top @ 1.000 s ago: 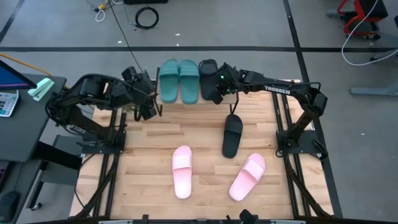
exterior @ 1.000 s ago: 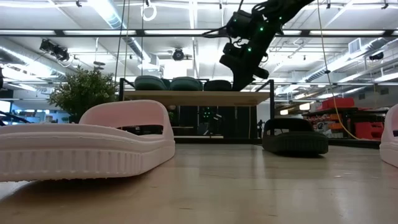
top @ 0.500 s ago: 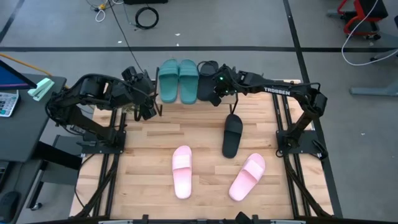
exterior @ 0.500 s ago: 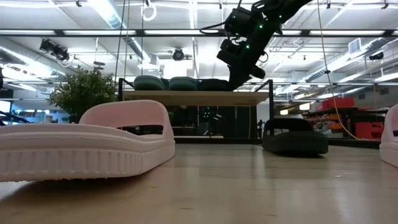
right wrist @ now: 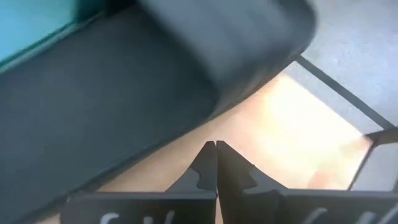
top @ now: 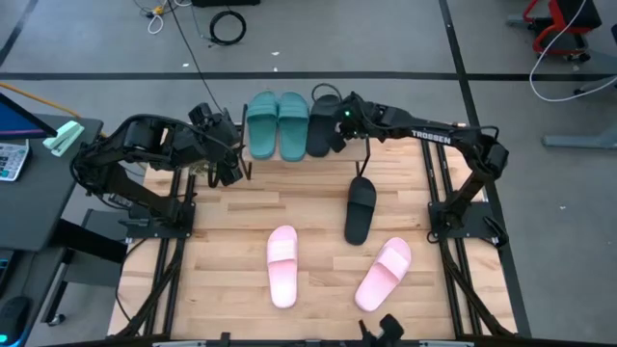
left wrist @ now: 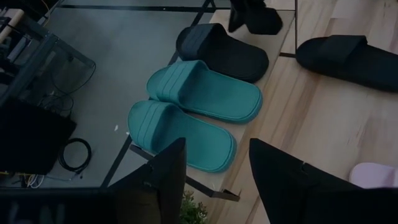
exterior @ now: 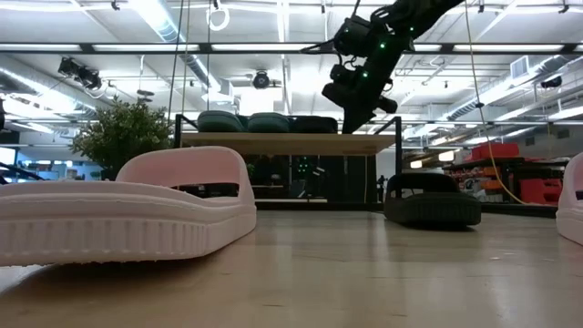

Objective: Pick and place slides into the shelf
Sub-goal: Put the bottom black slide on the shelf

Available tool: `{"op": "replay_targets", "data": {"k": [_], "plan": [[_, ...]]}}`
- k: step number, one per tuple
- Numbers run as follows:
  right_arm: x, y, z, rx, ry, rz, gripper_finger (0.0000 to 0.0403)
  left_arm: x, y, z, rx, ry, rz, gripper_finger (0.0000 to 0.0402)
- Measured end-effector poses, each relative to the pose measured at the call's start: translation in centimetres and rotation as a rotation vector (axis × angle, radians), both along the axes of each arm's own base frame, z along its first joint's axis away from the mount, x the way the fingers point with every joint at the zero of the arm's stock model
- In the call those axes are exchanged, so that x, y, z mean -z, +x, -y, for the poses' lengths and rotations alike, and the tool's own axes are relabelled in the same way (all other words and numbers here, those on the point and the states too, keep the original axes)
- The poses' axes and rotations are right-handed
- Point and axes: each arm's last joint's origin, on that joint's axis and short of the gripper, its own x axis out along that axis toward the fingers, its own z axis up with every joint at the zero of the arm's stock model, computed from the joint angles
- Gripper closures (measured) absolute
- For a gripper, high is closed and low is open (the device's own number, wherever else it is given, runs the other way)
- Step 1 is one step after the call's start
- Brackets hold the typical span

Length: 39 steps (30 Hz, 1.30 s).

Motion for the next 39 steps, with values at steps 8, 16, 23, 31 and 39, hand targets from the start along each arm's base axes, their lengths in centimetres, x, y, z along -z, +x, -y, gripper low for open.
{"op": "replay_targets", "data": {"k": [8, 16, 23, 31, 39], "plan": [[-0.2, -1.1, 2.1, 0.052, 0.007, 0.048, 0.0403, 0.0, 0.0, 0.0, 0.000, 0.001, 0.000, 0.0224], [-0.3, -1.4, 2.6, 0.056, 0.034, 0.085, 0.0403, 0.0, 0.0, 0.0, 0.001, 0.001, -0.001, 0.0220], [-0.2, -1.1, 2.7, 0.067, 0.032, 0.117, 0.0403, 0.0, 0.0, 0.0, 0.001, 0.001, 0.000, 0.0221], [0.5, -0.7, 2.9, 0.064, 0.043, 0.113, 0.0403, 0.0, 0.0, 0.0, 0.002, 0.002, -0.002, 0.0222], [1.6, 0.0, 3.4, 0.060, 0.053, 0.111, 0.0403, 0.0, 0.0, 0.0, 0.002, 0.002, -0.002, 0.0219]]}}
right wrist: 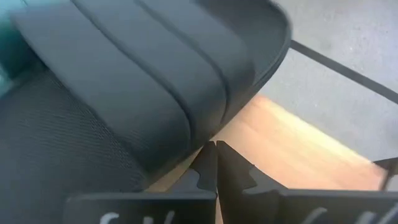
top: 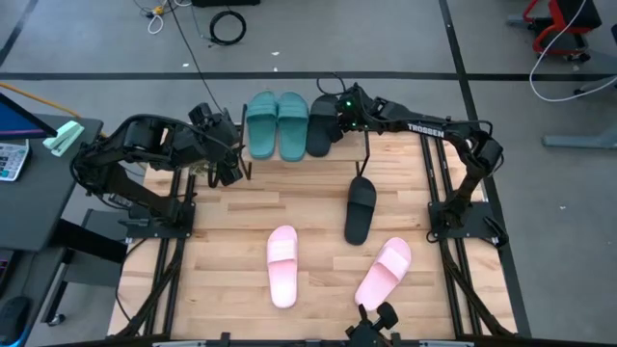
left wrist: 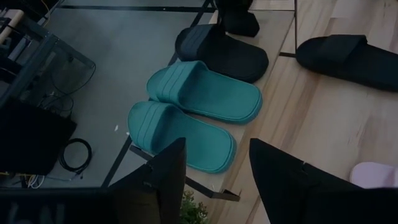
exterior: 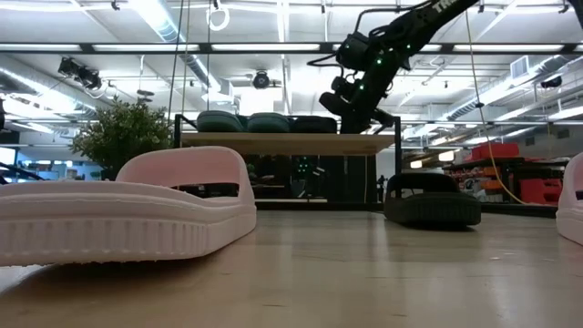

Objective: Pick and place slides into the shelf
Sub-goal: Put the bottom black slide on the shelf

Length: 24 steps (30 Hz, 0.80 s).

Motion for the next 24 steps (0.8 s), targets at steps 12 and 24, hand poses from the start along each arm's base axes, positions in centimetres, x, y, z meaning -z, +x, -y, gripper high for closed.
{"op": "replay_targets", "data": {"k": [12, 24], "plan": [[0.01, 1.00, 0.57, -0.036, -0.024, 0.103, 0.0403, 0.00, 0.00, 0.00, 0.000, 0.000, 0.000, 0.0220], [0.12, 0.97, 0.35, -0.063, 0.011, 0.105, 0.0403, 0.01, -0.01, 0.00, -0.001, -0.001, 0.000, 0.0225]]}}
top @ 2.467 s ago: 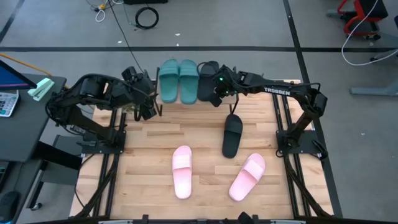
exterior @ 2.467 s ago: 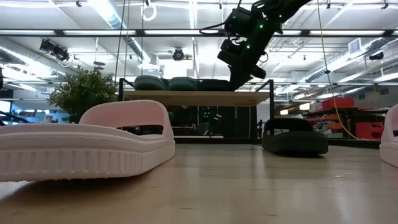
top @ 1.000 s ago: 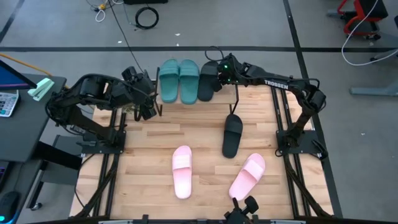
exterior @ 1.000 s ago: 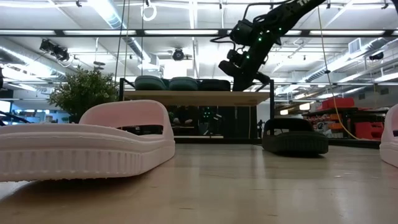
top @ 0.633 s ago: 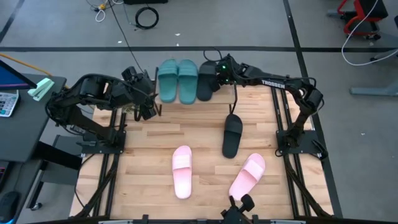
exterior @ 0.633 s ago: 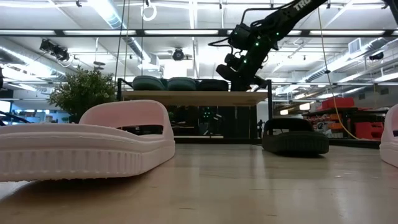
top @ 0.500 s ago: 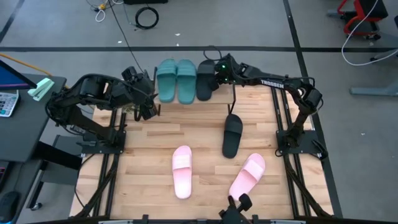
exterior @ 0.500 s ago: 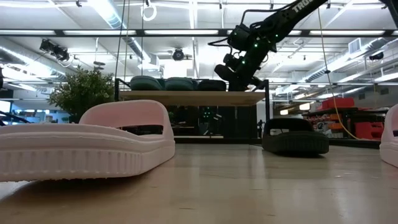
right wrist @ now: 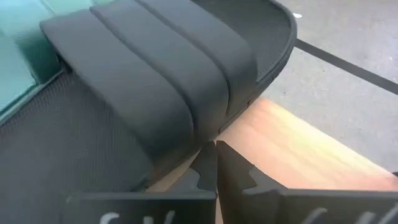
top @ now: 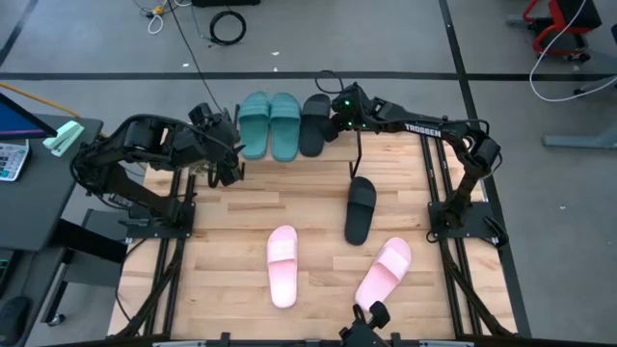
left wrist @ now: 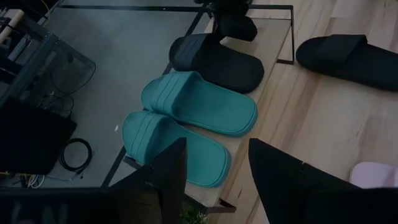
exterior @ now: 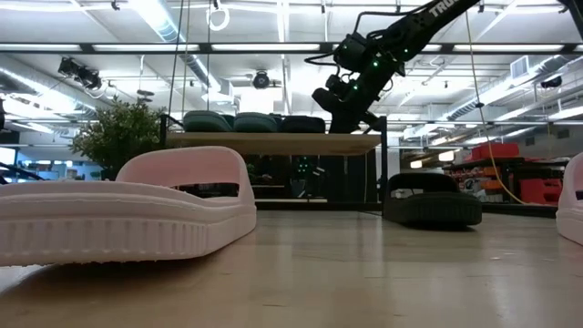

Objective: Pick and place slides into the shelf
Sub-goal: Put the bottom black slide on the shelf, then put the black slide on the shelf

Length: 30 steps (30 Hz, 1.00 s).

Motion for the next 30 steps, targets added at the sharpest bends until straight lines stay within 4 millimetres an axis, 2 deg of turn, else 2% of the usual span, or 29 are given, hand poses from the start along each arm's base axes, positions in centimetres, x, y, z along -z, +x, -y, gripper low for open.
{"op": "replay_targets", "data": {"k": [5, 10, 14, 18, 24, 30], "plan": [[0.2, -0.2, -0.1, 0.012, 0.006, -0.028, 0.0398, 0.0, 0.0, 0.0, -0.001, 0.000, -0.006, 0.0221], [-0.6, -0.4, -0.3, 0.013, -0.009, -0.012, 0.0391, 0.0, 0.0, 0.0, -0.001, 0.000, -0.006, 0.0219], [-2.4, -1.0, -0.9, 0.003, -0.043, 0.024, 0.0391, 0.0, 0.0, 0.0, -0.001, -0.001, -0.006, 0.0222], [-5.1, -1.8, -2.3, -0.062, -0.065, 0.094, 0.0391, 0.0, 0.0, 0.0, -0.001, -0.001, -0.005, 0.0225], [-9.0, -3.7, -6.5, -0.398, 0.068, 0.236, 0.0389, 0.0, 0.0, 0.0, -0.001, -0.001, -0.005, 0.0221], [-11.5, -5.2, -13.8, -0.701, 0.162, 0.230, 0.0390, 0.0, 0.0, 0.0, -0.001, -0.001, -0.005, 0.0225]]}}
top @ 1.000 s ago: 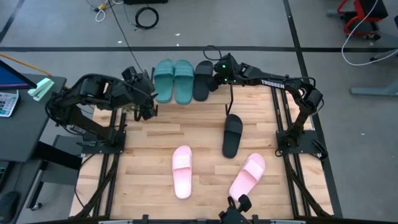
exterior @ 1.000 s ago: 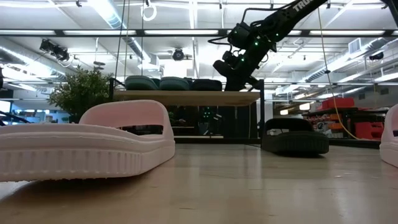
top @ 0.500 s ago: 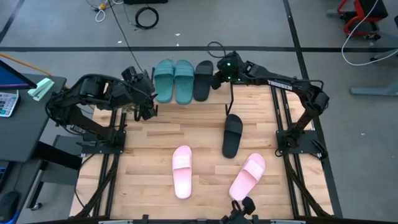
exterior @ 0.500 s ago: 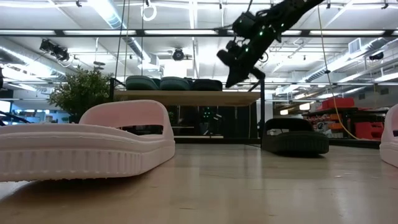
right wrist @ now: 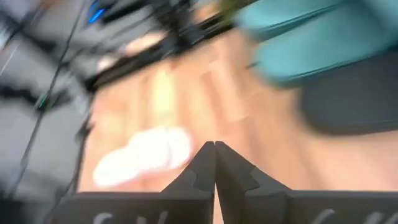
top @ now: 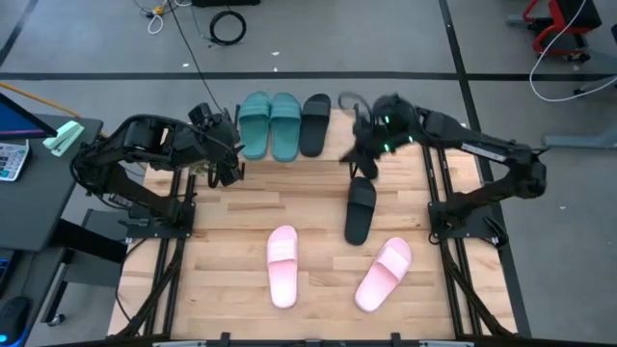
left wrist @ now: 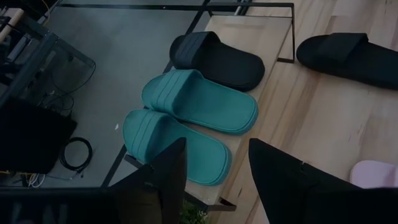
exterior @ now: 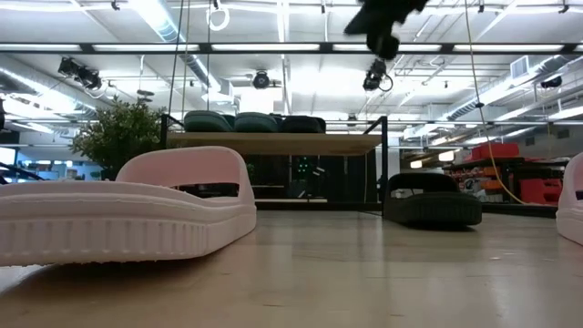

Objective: Pick and place slides into the shelf
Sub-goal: Put the black slide on the shelf

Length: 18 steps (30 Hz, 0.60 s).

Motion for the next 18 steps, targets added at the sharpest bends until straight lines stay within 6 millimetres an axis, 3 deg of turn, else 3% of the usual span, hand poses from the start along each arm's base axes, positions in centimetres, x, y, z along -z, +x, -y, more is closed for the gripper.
{"op": "replay_targets", "data": {"k": [6, 11, 14, 18], "plan": [[-0.4, 0.2, -8.2, -0.290, -0.068, -0.026, 0.0389, 0.0, 0.0, 0.0, -0.001, -0.001, 0.001, 0.0221], [0.6, 0.9, -13.7, -0.485, -0.152, -0.053, 0.0391, 0.0, 0.0, 0.0, -0.001, -0.001, 0.001, 0.0224], [1.3, 1.3, -15.2, -0.560, -0.208, -0.060, 0.0388, 0.0, 0.0, 0.0, -0.011, -0.010, 0.012, 0.0225], [2.8, 2.6, -15.6, -0.383, -0.219, -0.164, 0.0374, 0.0, 0.0, 0.0, -0.026, -0.023, 0.027, 0.0221]]}}
